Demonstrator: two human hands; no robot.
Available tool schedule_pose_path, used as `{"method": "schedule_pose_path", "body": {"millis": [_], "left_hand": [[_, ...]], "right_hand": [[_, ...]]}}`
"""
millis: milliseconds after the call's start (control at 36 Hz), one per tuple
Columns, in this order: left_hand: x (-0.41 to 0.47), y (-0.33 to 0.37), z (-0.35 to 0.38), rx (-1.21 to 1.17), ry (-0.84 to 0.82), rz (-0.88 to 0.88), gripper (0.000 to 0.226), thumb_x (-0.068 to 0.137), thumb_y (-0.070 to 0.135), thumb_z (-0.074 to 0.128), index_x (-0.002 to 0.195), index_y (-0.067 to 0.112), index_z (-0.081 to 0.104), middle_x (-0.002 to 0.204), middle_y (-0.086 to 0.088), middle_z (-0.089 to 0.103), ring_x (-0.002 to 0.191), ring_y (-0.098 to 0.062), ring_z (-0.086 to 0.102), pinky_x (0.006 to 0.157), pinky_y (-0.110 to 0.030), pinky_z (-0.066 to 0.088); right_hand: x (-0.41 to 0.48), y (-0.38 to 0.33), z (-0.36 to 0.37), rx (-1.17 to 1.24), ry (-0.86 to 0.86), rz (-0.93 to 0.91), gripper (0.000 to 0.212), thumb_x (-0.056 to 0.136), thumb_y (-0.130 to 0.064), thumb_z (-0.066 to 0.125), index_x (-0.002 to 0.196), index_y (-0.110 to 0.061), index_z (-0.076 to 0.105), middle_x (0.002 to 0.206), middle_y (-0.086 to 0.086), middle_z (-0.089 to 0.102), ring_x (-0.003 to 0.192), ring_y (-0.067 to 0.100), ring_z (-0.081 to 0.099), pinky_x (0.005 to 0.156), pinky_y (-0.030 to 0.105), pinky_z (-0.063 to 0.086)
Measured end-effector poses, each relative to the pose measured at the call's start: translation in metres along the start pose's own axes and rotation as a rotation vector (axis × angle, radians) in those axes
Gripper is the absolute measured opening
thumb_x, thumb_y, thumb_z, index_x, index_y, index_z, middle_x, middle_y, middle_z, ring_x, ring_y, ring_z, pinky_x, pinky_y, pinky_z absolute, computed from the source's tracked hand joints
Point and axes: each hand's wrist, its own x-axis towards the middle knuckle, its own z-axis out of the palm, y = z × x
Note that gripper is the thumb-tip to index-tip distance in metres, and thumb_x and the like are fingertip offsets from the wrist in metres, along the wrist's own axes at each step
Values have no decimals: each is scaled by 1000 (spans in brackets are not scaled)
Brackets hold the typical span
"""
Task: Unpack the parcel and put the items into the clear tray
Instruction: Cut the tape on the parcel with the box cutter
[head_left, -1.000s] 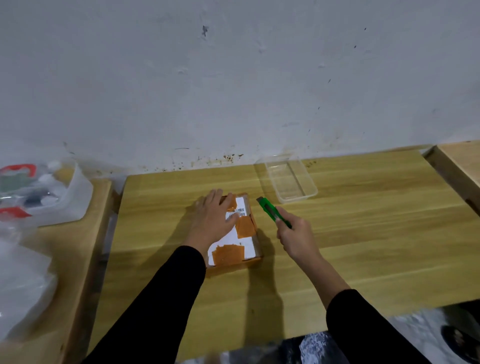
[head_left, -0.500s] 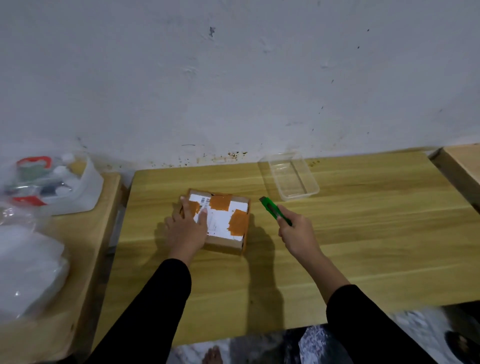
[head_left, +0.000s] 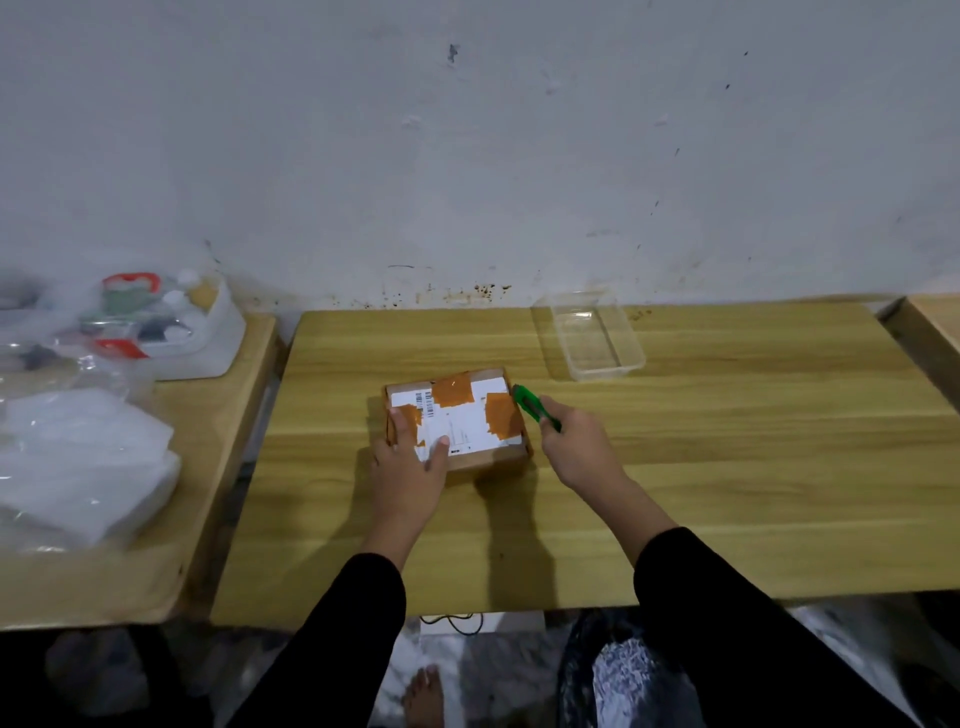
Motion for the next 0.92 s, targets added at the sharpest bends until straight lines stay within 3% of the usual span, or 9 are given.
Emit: {"method": "schedule_pose_path", "body": {"millis": [111, 250, 389, 556, 694, 778, 917], "left_hand": [[-2, 0, -1, -109, -45, -21, 73, 94, 53, 36, 150, 26, -3, 151, -18, 20, 132, -33, 33, 102, -39, 36], [-2, 3, -1, -81, -41, -45, 71, 95, 53, 32, 150, 24, -2, 148, -19, 23, 130, -34, 35, 100, -40, 37], [-3, 4, 0, -41, -21, -47, 72, 95, 53, 31, 150, 21, -2, 147, -19, 25, 130, -34, 34, 100, -41, 37], [-4, 7, 0, -38, -17, -61, 71, 95, 52, 31, 150, 22, -2, 149, -18, 23, 132, -34, 32, 102, -42, 36], [-5, 8, 0, -42, -11, -65, 72, 95, 53, 32, 150, 22, -2, 149, -18, 23, 132, -34, 32, 103, -43, 35], [-5, 8, 1, -53, -10, -67, 72, 94, 53, 32, 150, 22, -2, 150, -18, 21, 133, -35, 31, 104, -44, 35], [-6, 6, 1, -76, 0, -56, 72, 94, 53, 32, 150, 22, -2, 151, -17, 20, 133, -36, 31, 104, -44, 35]], "right_hand": [[4, -11, -2, -186, -31, -53, 35, 93, -10, 36, 125, -9, 51, 88, 20, 58, 73, 32, 54, 59, 35, 41], [13, -19, -8, -304, -94, -47, 30, 91, -10, 36, 114, -7, 55, 92, 19, 57, 73, 28, 46, 61, 30, 37], [9, -17, -12, -345, -119, -76, 28, 90, -7, 36, 108, -2, 57, 80, 12, 47, 67, 28, 46, 47, 26, 29], [-6, -8, -10, -350, -86, -86, 31, 91, -10, 34, 114, -6, 54, 82, 11, 48, 69, 27, 46, 57, 32, 37], [-20, 1, -7, -341, -64, -110, 30, 92, -9, 34, 113, -4, 53, 80, 16, 54, 64, 27, 44, 47, 27, 28], [-30, 7, -6, -290, -46, -111, 32, 92, -9, 35, 118, -4, 53, 83, 22, 60, 67, 30, 49, 56, 33, 35], [-50, 17, -2, -194, -22, -86, 39, 93, -10, 35, 130, -10, 48, 86, 25, 63, 74, 39, 59, 59, 41, 44]]}}
